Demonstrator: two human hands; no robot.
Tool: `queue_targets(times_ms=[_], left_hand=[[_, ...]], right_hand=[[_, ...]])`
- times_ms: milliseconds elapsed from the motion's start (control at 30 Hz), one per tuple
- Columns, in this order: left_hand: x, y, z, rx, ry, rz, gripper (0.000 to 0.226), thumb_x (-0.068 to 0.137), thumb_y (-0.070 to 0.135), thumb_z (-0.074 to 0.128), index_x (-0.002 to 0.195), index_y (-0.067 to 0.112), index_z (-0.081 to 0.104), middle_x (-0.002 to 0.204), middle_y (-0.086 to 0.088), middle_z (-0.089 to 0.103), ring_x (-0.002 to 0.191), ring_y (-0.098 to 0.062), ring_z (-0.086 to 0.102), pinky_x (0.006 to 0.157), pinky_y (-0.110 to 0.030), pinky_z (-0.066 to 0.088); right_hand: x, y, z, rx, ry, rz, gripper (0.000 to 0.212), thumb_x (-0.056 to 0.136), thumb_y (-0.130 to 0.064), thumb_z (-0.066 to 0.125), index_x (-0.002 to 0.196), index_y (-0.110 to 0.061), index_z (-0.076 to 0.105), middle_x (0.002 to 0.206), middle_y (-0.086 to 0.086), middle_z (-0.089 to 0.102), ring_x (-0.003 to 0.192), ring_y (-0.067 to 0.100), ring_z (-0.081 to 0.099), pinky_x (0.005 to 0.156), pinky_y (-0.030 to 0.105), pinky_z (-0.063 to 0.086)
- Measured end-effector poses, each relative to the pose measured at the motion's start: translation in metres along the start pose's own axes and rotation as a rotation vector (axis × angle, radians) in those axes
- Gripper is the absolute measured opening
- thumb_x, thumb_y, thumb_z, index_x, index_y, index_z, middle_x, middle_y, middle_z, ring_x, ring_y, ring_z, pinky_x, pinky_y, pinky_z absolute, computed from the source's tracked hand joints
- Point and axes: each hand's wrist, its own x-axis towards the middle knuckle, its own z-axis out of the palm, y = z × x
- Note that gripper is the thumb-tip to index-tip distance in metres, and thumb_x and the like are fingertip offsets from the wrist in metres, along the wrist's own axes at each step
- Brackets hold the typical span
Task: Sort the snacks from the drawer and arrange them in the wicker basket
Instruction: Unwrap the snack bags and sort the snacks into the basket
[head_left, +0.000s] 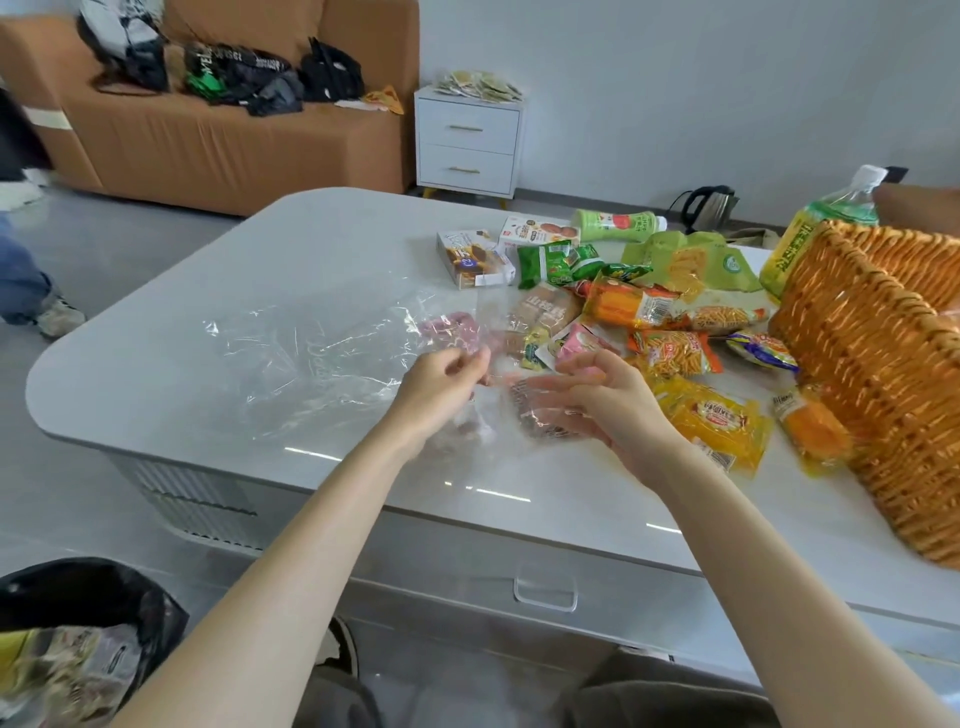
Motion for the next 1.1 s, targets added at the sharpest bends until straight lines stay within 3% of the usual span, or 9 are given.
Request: queue_targets(times_ms=[67,167,333,467,600,733,833,1033,1100], left_hand=[[0.003,-0.002,-0.002,-0.039,0.067,0.002,0.043,0.093,0.044,0.055,0.078,0.005,0.064,0.081,-0.014,0.068,0.082,-0.025,0.066,0.072,-0.031,0.043],[0.004,0.000,-0.001,-0.088,0.079,0.008,0.046,0.088,0.045,0.061,0.084,-0.001,0.067,0.075,-0.001,0.069,0.084,-0.023,0.067,0.062,-0.026,0.044],[0.001,0.004,0.002,-0.108,0.075,0.061,0.032,0.086,0.042,0.064,0.061,0.022,0.063,0.076,0.003,0.069,0.092,-0.026,0.068,0.083,-0.043,0.053],[0.002,0.004,-0.006,-0.146,0.145,0.096,0.024,0.094,0.032,0.056,0.078,0.015,0.059,0.086,-0.002,0.065,0.084,-0.021,0.066,0.074,-0.042,0.059],[0.011,-0.004,-0.026,-0.248,0.349,-0.003,0.028,0.099,0.016,0.047,0.071,0.015,0.043,0.108,-0.014,0.064,0.087,-0.025,0.068,0.073,-0.044,0.059],[0.012,-0.014,-0.040,-0.058,0.420,0.002,0.018,0.094,0.013,0.048,0.076,0.012,0.053,0.090,-0.002,0.063,0.083,-0.026,0.066,0.080,-0.045,0.057],[0.008,-0.012,-0.037,0.314,0.476,0.197,0.018,0.093,0.011,0.050,0.101,0.004,0.065,0.104,-0.010,0.066,0.095,-0.029,0.061,0.085,-0.030,0.044],[-0.002,-0.013,-0.003,0.708,0.072,0.290,0.023,0.101,0.030,0.042,0.095,0.014,0.057,0.091,0.002,0.060,0.072,-0.015,0.056,0.052,-0.018,0.034],[-0.003,-0.019,0.001,0.861,-0.038,0.295,0.018,0.101,0.025,0.042,0.110,0.014,0.054,0.095,0.000,0.063,0.080,-0.017,0.062,0.066,-0.022,0.047]], right_hand=[[-0.002,-0.001,-0.002,-0.102,-0.063,-0.032,0.028,0.090,-0.013,0.066,0.116,-0.014,0.056,0.109,0.003,0.072,0.095,0.018,0.070,0.084,0.036,0.058],[-0.008,0.000,0.004,-0.360,-0.186,-0.112,0.060,0.072,-0.039,0.080,0.125,-0.026,0.054,0.113,-0.012,0.067,0.097,0.006,0.068,0.083,0.029,0.057],[-0.003,0.012,0.012,-0.399,-0.030,-0.202,0.017,0.088,-0.015,0.068,0.104,-0.009,0.072,0.089,0.002,0.076,0.076,0.008,0.071,0.074,0.029,0.060],[-0.002,0.004,0.002,-0.054,-0.004,-0.037,0.018,0.093,-0.009,0.060,0.106,-0.002,0.071,0.081,0.006,0.074,0.070,0.019,0.070,0.072,0.028,0.060],[0.006,0.004,-0.025,0.252,0.322,0.095,0.016,0.095,-0.005,0.055,0.104,-0.005,0.069,0.079,0.006,0.064,0.064,0.017,0.066,0.084,0.036,0.057],[0.009,0.008,-0.037,0.067,0.617,0.047,0.026,0.096,-0.002,0.038,0.109,-0.010,0.059,0.087,0.004,0.066,0.071,0.017,0.064,0.069,0.038,0.056],[0.004,0.008,-0.039,-0.143,0.699,-0.032,0.033,0.089,0.004,0.028,0.108,-0.015,0.047,0.100,0.009,0.058,0.087,0.031,0.060,0.073,0.045,0.050],[-0.008,0.008,-0.053,-0.520,0.729,-0.182,0.016,0.098,-0.014,0.032,0.106,-0.018,0.046,0.091,0.011,0.061,0.077,0.035,0.058,0.064,0.042,0.050],[-0.010,0.009,-0.056,-0.536,0.705,-0.171,0.020,0.098,-0.017,0.035,0.113,-0.020,0.048,0.090,0.011,0.063,0.076,0.035,0.059,0.063,0.040,0.050]])
